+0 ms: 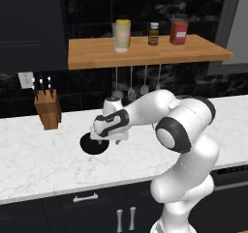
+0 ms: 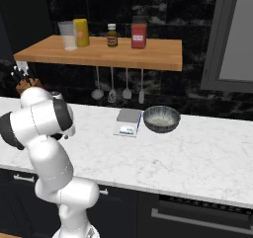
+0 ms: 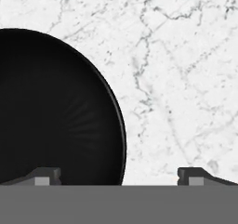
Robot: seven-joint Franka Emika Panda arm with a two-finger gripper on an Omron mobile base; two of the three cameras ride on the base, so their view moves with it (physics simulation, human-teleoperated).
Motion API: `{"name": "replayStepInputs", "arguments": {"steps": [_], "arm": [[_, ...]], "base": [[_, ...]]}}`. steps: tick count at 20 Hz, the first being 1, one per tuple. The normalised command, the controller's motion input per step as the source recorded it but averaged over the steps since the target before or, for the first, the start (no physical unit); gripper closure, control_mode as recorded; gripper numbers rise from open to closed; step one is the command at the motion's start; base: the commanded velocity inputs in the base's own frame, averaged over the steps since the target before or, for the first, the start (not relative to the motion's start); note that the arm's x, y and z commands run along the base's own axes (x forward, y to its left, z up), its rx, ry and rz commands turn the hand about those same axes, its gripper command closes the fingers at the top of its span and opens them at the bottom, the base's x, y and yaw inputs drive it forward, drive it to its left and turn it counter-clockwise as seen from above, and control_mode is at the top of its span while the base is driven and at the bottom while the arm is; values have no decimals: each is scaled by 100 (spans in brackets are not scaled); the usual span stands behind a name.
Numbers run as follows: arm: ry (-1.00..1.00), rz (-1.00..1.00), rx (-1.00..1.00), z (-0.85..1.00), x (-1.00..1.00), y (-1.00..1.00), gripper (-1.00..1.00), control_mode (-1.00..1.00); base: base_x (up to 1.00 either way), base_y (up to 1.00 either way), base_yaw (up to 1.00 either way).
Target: Pick up the bowls on the counter and stack them on top of one another in the open cabinet. Place the smaller bowl on top of the larger bowl.
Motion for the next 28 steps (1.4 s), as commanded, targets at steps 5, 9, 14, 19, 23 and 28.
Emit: {"name": "replayStepInputs", "arguments": {"steps": [5, 9, 14, 19, 23, 28], "arm": [[-1, 0, 0, -12, 24, 13, -100, -100], [0, 0, 0, -5, 11, 2, 100, -100], [-3, 0, 0, 0, -3, -2, 100, -100], [-14, -2, 4, 6, -14, -23, 100, -100], [-25, -9, 9, 29, -39, -61, 100, -100], [-28, -10, 12, 57, -51, -83, 100, -100]], "base": [[0, 0, 0], [0, 0, 0], [0, 0, 0], [0, 0, 0], [0, 0, 0], [0, 0, 0]]}}
